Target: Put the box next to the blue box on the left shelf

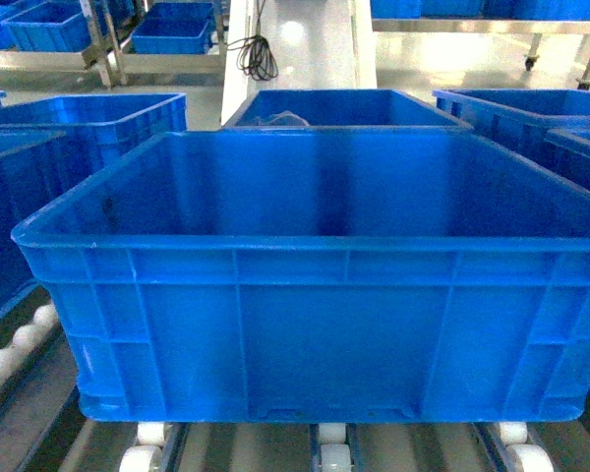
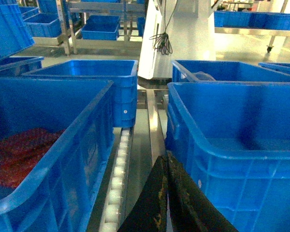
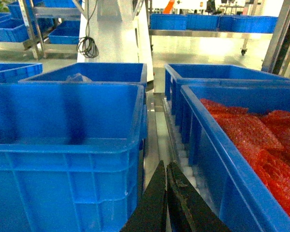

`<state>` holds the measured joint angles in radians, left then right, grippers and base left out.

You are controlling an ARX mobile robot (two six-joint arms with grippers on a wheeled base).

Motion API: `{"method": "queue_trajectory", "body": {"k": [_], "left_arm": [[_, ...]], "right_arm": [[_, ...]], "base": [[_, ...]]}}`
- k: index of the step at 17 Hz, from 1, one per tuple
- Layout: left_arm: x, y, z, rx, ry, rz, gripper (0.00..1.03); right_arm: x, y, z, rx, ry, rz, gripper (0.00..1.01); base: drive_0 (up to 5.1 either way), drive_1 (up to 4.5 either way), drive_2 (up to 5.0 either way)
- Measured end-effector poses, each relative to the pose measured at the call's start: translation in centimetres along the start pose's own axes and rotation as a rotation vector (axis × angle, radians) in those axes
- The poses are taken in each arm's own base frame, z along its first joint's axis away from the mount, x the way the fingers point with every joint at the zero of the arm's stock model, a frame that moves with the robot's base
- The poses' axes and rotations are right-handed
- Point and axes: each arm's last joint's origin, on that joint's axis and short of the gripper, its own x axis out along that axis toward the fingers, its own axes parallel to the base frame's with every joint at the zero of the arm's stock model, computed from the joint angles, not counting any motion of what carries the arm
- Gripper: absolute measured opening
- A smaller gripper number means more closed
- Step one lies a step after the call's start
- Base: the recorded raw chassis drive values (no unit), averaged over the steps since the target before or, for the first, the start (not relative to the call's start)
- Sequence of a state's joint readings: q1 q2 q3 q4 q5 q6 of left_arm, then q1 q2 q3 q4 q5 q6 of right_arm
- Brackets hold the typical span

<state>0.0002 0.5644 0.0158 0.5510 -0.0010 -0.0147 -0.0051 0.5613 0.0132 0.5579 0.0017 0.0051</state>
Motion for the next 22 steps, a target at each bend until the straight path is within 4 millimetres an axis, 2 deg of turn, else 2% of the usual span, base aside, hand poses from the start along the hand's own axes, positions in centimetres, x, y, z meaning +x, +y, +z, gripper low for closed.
{"method": "queue_trajectory", "body": {"k": [13,17,20,22], "left_arm": [[-2.5,0.0,0.3,0.000,-0.013,0.000,0.03],[-3.4,0.0,-0.4,0.001,0.044,-0.001,0.03],[-3.7,0.0,0.2,0.001,-0.020,-0.002,0.03],[-3.7,0.0,0.0,0.001,-0.004,0.001,0.03]], "right_arm": [[-2.5,0.0,0.2,0.000,-0.004,0.000,0.02],[-3.4,0.0,-0.5,0.000,0.051,0.001,0.02],[-3.6,0.0,0.1,0.000,-0.015,0.003,0.02],[-3.7,0.0,0.1,0.000,-0.005,0.003,0.02]], "base": [[0.0,0.00,0.0],[0.0,0.00,0.0],[0.0,0.00,0.0],[0.0,0.00,0.0]]}}
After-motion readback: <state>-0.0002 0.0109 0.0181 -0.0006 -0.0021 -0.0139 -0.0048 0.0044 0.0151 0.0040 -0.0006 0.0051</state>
